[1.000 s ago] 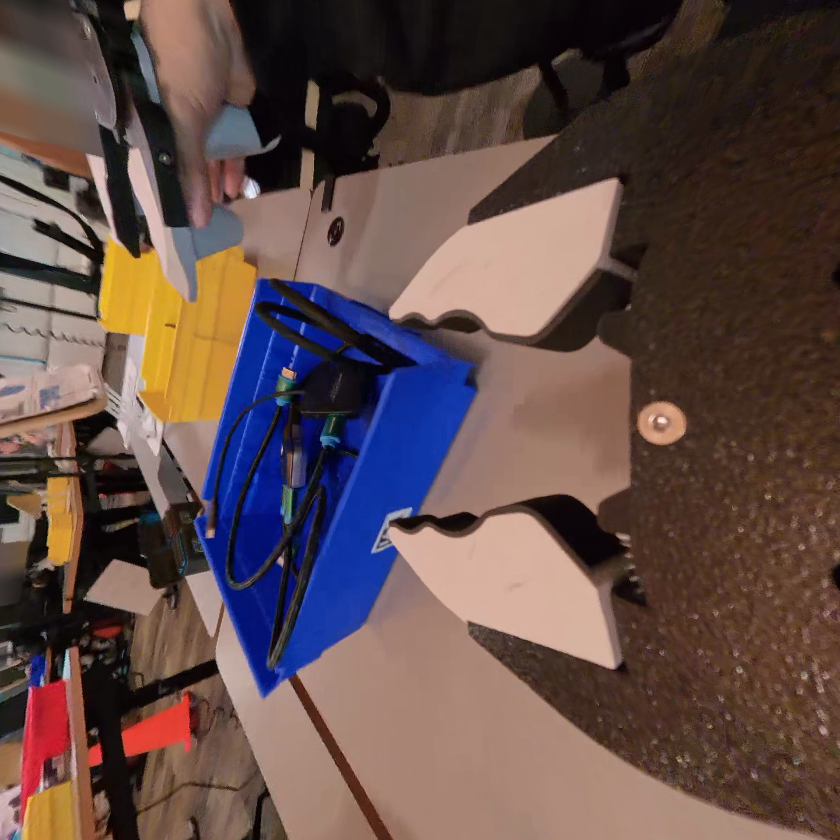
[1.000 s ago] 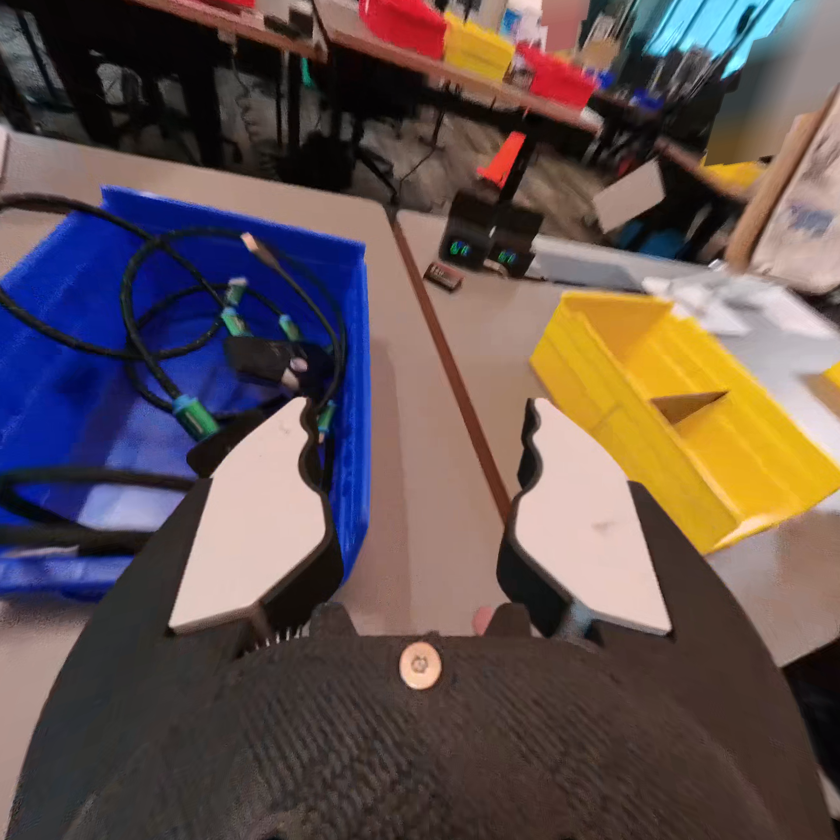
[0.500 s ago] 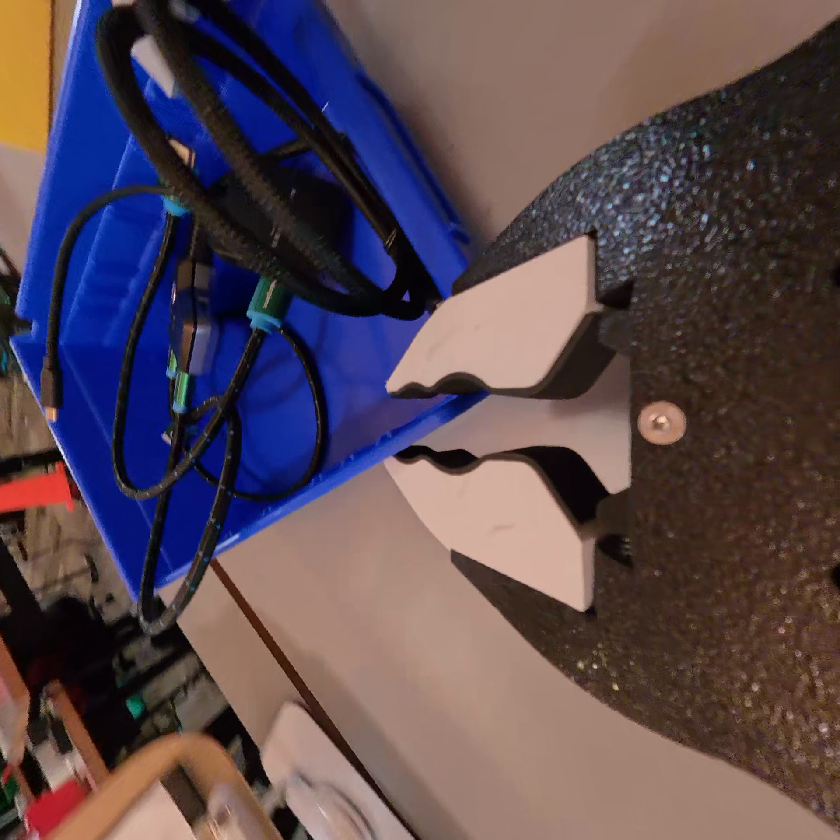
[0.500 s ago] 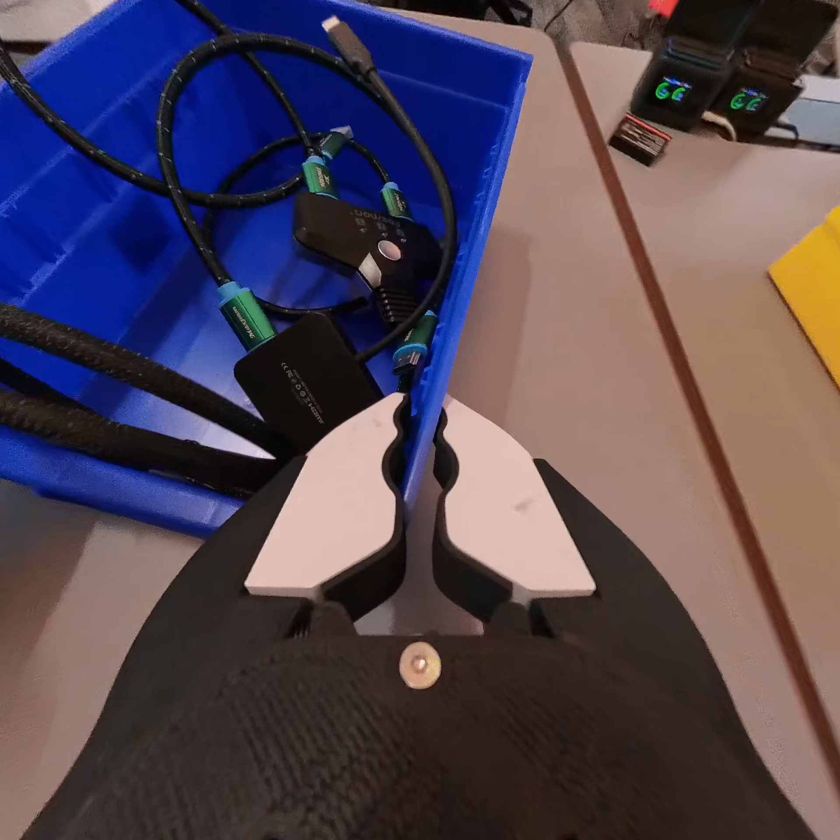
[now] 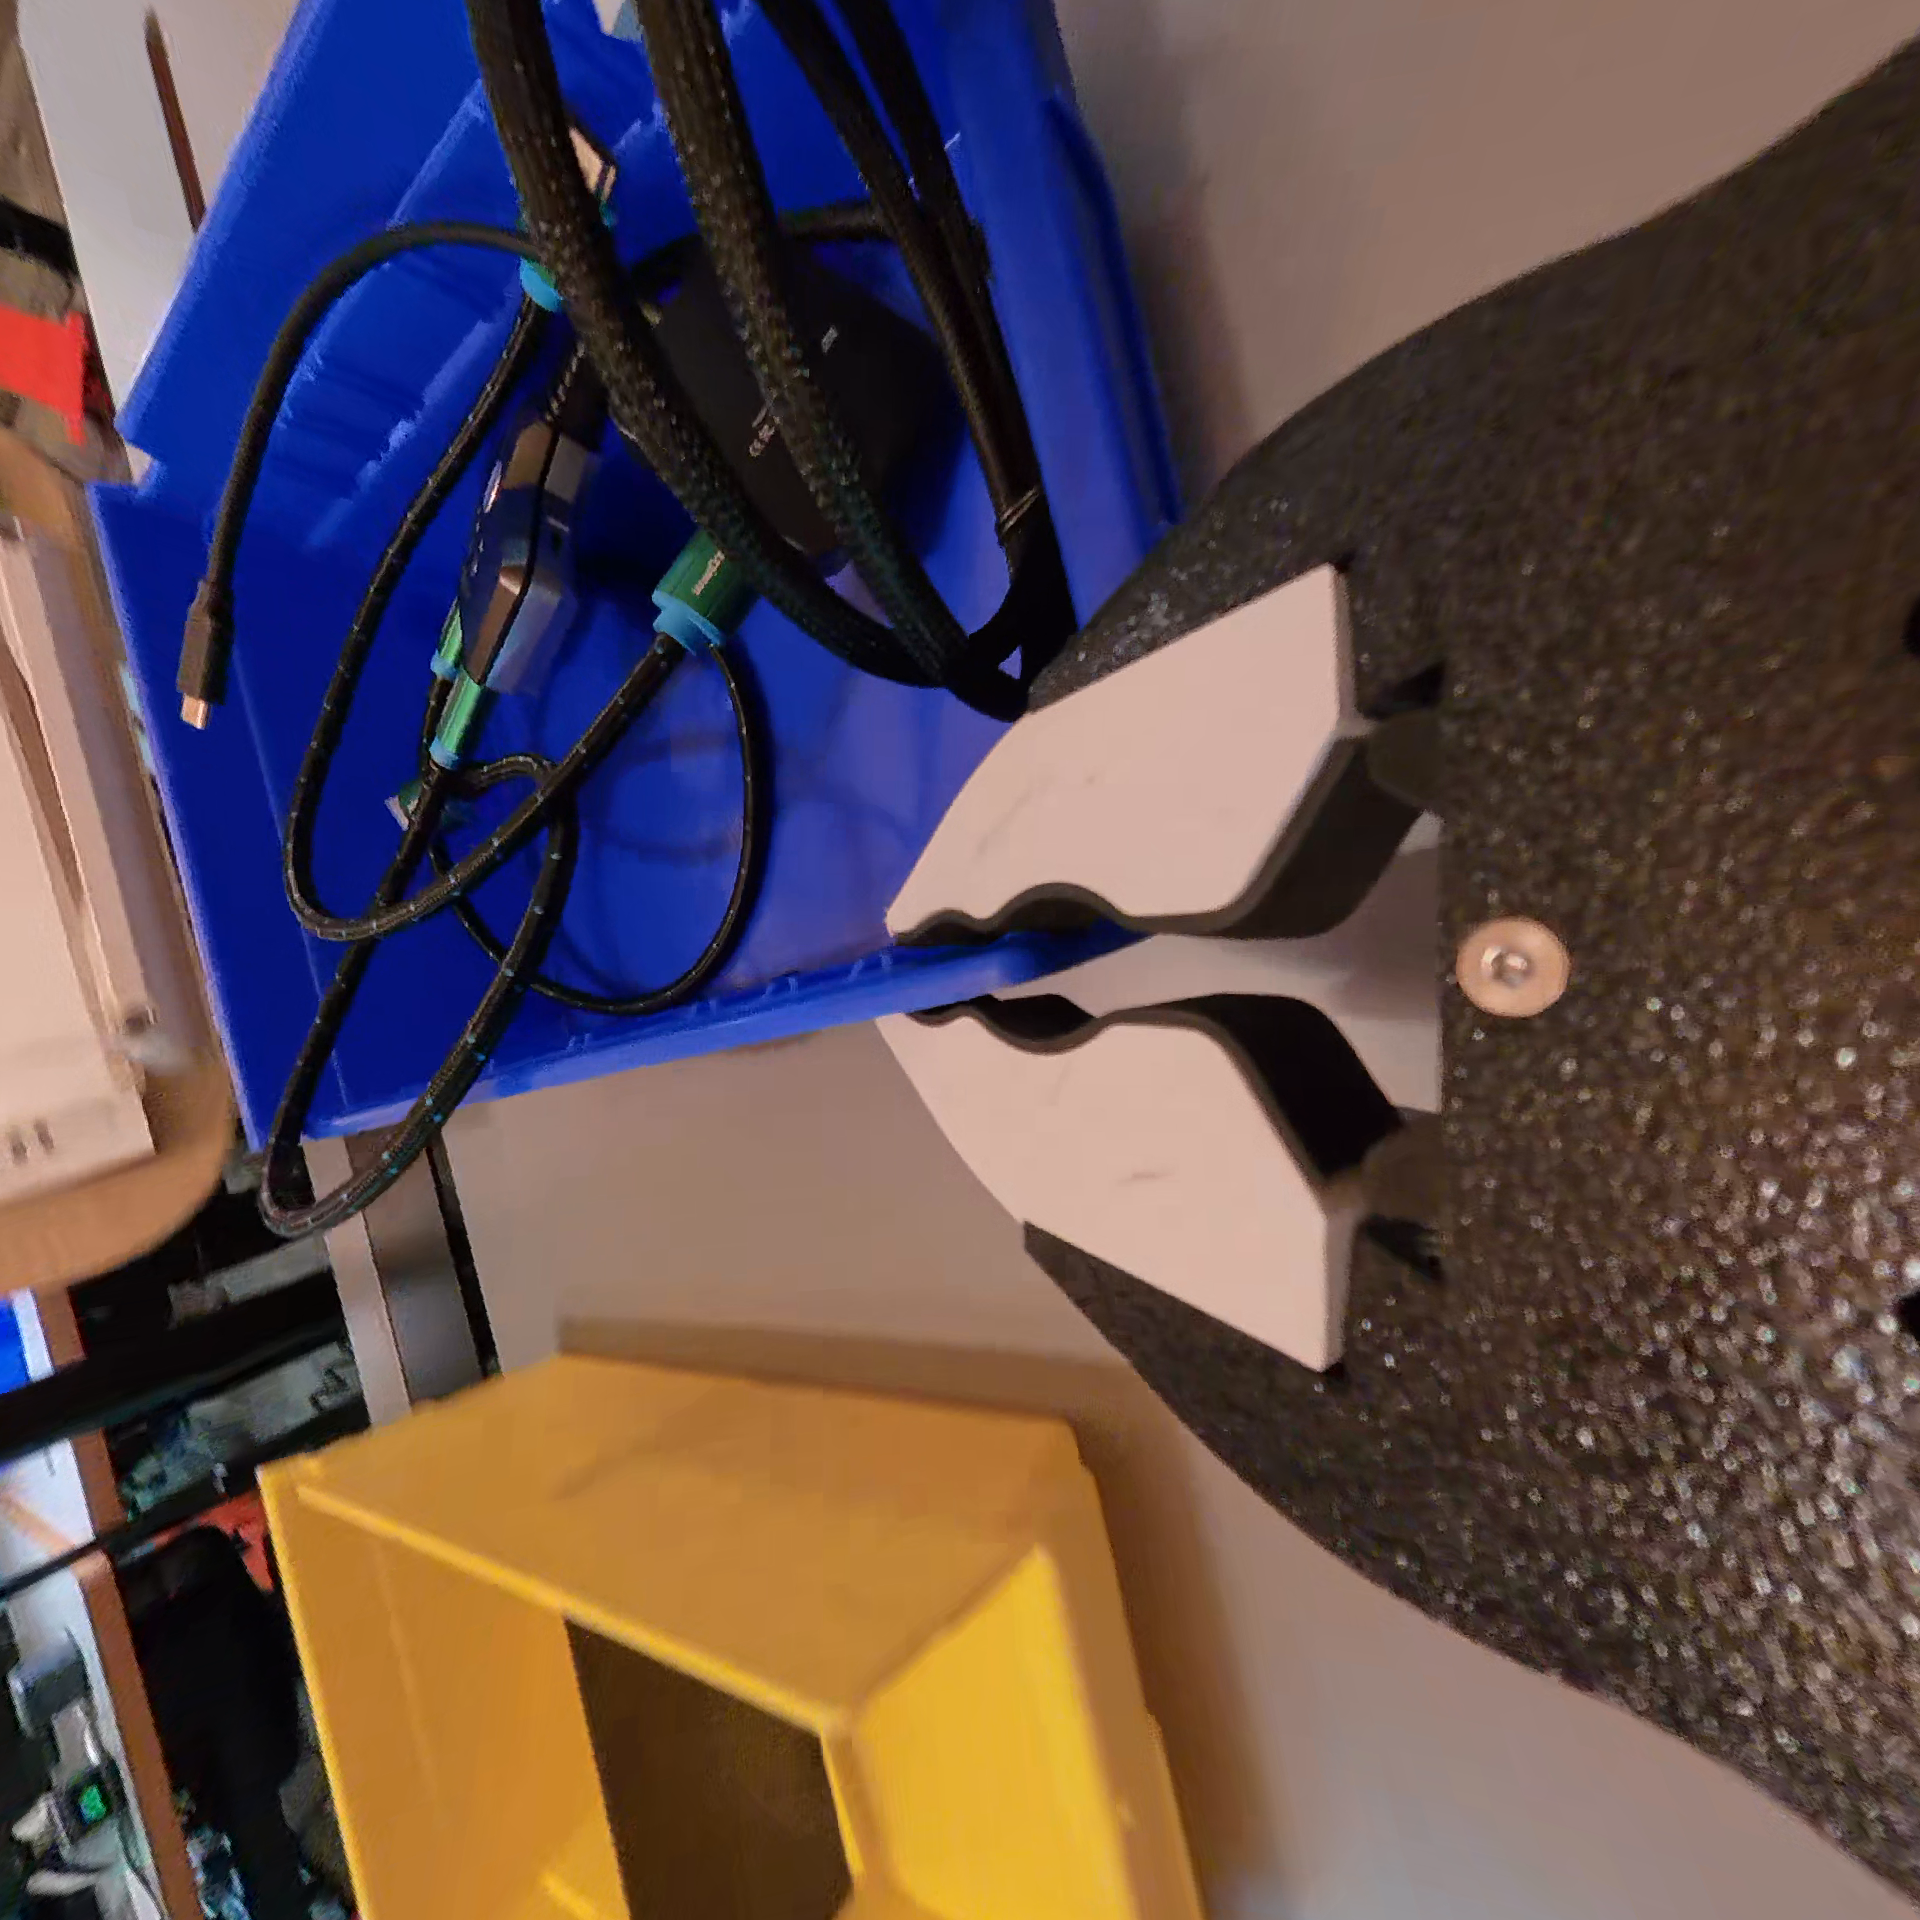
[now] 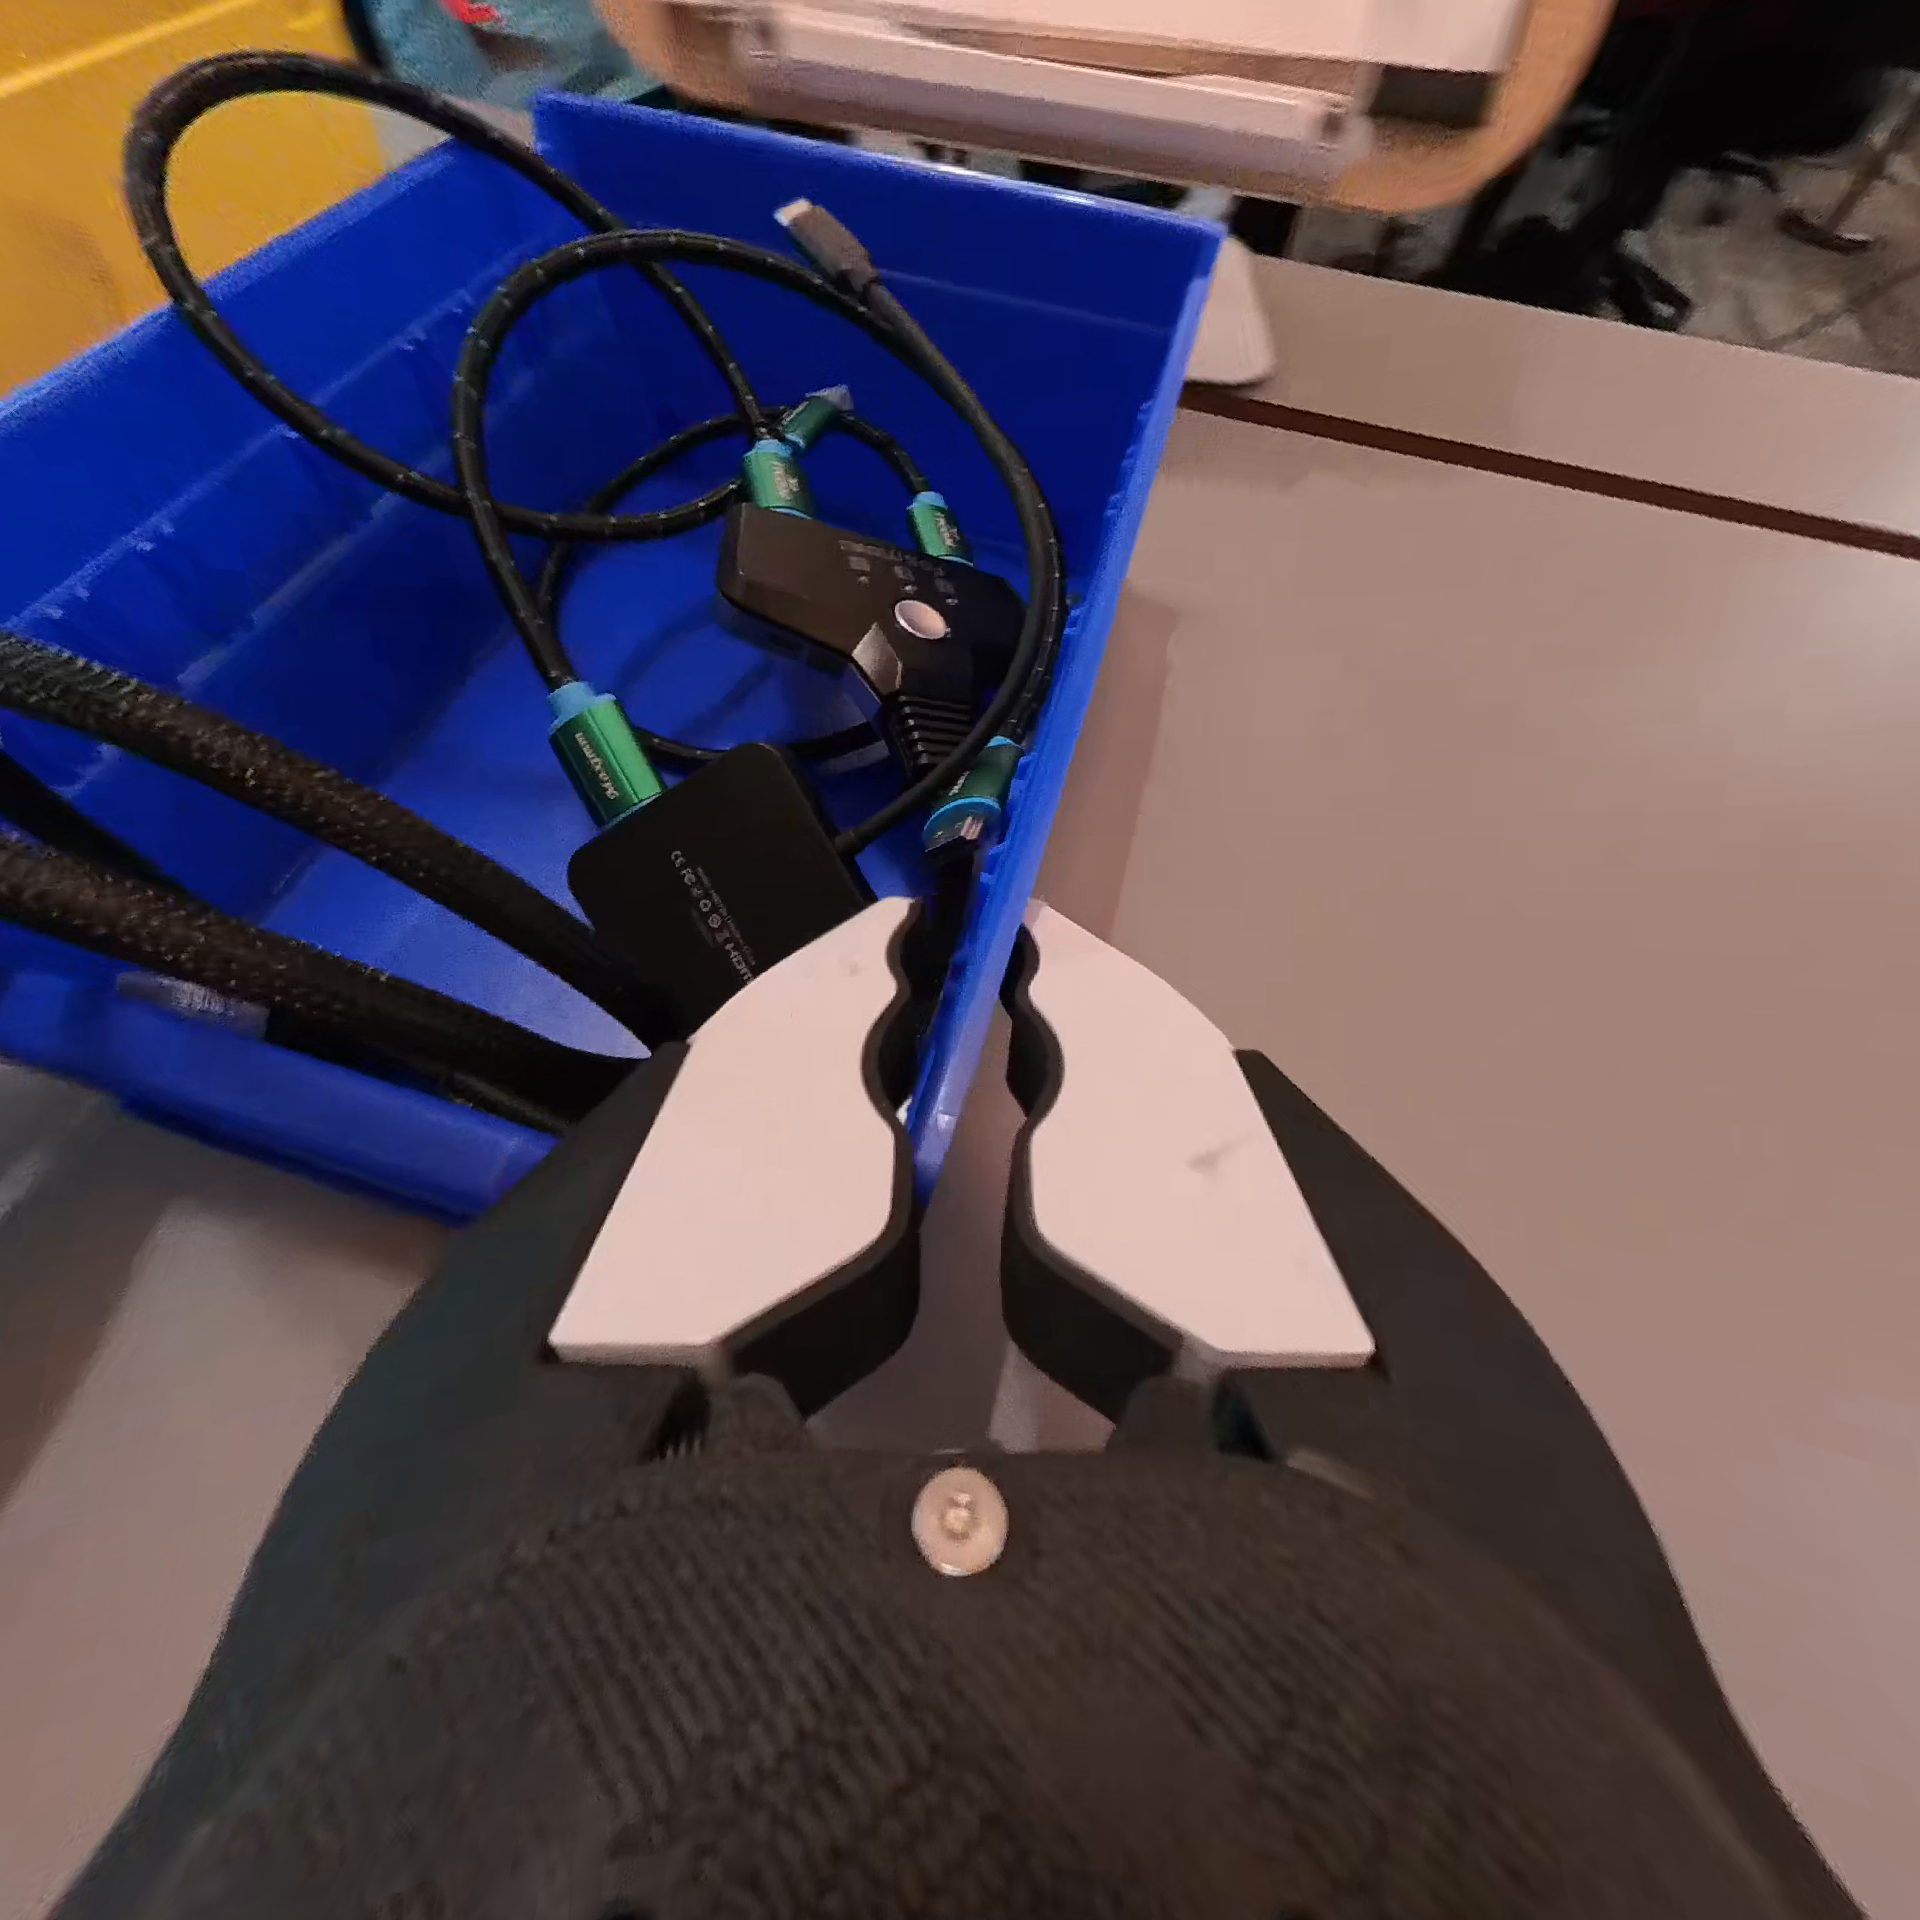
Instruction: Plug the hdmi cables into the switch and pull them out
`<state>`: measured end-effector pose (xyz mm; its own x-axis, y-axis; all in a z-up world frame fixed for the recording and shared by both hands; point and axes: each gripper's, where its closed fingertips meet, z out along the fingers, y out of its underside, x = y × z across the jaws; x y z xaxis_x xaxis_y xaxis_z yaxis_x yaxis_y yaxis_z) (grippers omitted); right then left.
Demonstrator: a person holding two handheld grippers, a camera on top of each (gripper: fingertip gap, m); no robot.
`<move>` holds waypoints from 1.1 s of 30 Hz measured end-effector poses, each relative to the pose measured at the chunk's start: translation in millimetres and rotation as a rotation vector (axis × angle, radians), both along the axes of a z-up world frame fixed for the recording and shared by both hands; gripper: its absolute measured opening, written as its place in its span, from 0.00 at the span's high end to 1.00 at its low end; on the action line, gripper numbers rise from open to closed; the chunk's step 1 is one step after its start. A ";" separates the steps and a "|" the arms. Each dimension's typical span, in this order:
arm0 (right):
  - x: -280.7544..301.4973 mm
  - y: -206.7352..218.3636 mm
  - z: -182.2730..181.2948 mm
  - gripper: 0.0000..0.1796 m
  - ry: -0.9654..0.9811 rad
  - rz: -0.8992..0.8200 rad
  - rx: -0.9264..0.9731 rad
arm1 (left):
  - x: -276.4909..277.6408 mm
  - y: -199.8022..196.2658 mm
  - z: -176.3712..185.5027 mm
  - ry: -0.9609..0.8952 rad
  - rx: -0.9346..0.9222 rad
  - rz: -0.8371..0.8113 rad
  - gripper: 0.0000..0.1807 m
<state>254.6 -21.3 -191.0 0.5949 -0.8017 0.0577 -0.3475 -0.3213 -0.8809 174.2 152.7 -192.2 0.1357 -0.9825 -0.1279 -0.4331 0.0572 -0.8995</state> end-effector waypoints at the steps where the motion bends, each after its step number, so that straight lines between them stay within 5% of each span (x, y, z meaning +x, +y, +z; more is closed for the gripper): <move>1: -5.1 11.9 -0.1 0.92 -0.008 0.024 -0.008 | -4.5 11.2 0.2 -0.002 -0.011 0.015 0.97; 7: -16.5 44.0 2.9 0.82 0.024 0.108 0.007 | -11.5 34.8 1.1 -0.031 -0.054 -0.050 0.92; 10: -16.6 32.3 55.6 0.70 -0.113 0.051 0.067 | -27.5 46.6 22.9 -0.105 -0.120 -0.081 0.74; 11: -20.9 35.4 80.5 0.70 -0.173 0.054 0.095 | -34.4 57.9 33.0 -0.130 -0.152 -0.075 0.75; 15: -80.1 135.0 137.6 0.65 -0.145 0.359 0.293 | -67.5 152.8 88.8 -0.331 -0.235 0.102 0.76; 17: -104.6 195.7 132.1 0.63 -0.078 0.464 0.306 | -80.2 205.3 103.2 -0.399 -0.249 0.204 0.76; 23: -103.9 294.2 103.3 0.66 -0.029 0.183 0.404 | -79.9 285.0 70.5 -0.262 -0.251 0.316 0.63; 33: -85.0 316.0 28.0 0.77 -0.091 -0.119 0.295 | -71.1 315.8 26.3 -0.214 -0.146 0.382 0.58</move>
<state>169.5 294.6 -162.9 0.4990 -0.8554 -0.1390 -0.2830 -0.0092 -0.9591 103.1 468.6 -165.9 0.4995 -0.8628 0.0782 -0.2023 -0.2040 -0.9579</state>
